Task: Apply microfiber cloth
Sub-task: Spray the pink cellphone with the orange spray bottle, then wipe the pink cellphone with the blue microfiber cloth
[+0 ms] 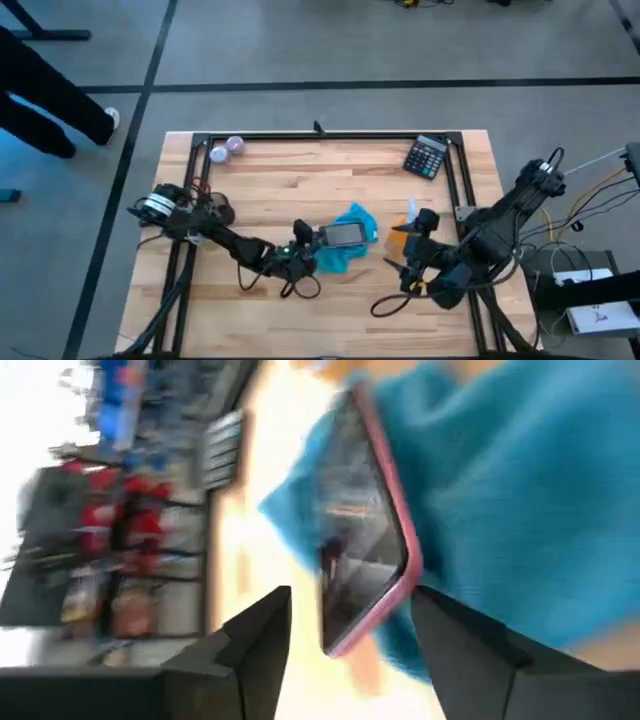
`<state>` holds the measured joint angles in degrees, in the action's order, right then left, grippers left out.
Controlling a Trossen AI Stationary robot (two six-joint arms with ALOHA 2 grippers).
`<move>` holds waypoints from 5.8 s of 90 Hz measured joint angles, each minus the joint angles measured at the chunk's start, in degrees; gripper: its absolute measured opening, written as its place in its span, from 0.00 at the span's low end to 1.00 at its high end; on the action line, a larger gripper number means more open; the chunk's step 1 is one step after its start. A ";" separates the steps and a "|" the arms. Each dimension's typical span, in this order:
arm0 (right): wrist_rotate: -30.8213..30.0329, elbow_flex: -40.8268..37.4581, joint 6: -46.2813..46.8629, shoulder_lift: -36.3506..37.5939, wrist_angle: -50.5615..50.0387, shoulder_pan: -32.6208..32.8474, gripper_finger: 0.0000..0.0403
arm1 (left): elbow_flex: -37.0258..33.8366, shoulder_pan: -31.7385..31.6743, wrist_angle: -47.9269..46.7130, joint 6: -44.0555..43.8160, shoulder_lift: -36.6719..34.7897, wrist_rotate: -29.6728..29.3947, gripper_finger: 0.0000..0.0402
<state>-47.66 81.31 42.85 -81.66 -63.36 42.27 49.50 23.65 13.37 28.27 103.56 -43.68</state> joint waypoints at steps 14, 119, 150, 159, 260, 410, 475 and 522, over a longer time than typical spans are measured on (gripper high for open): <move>0.11 0.07 1.43 -3.41 2.70 -1.45 0.84 | 0.00 0.07 -9.13 -12.86 -5.62 7.23 0.49; 14.04 -7.58 -7.43 -28.84 -9.43 -16.45 0.06 | -4.20 -0.04 -5.66 -28.38 -15.88 13.20 0.00; 12.56 -14.17 -3.07 -26.17 -9.39 -17.18 0.00 | -4.33 -0.12 -5.35 -28.39 -15.88 13.17 0.00; 12.17 -16.35 -4.17 -25.66 -2.43 -17.70 0.00 | -4.33 -0.12 -5.29 -28.43 -15.88 13.20 0.00; 19.06 -9.83 -23.93 -25.14 21.86 -20.95 0.00 | -9.90 -8.87 -2.30 -40.80 -7.27 19.82 0.00; 16.88 -5.80 -40.12 -31.06 22.40 -25.35 0.80 | -9.88 -9.69 -10.15 -46.81 -5.56 12.11 0.00; 15.02 -0.40 -48.65 -31.31 29.16 -22.41 0.61 | -9.87 -9.88 -5.70 -44.01 -5.45 14.60 0.00; 15.26 2.11 -45.22 -31.31 28.55 -22.41 0.22 | -9.85 -9.89 -4.94 -42.14 -5.45 14.15 0.00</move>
<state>-32.40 83.42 -2.37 -112.97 -34.81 19.86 39.64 13.76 8.43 -13.87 98.10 -29.53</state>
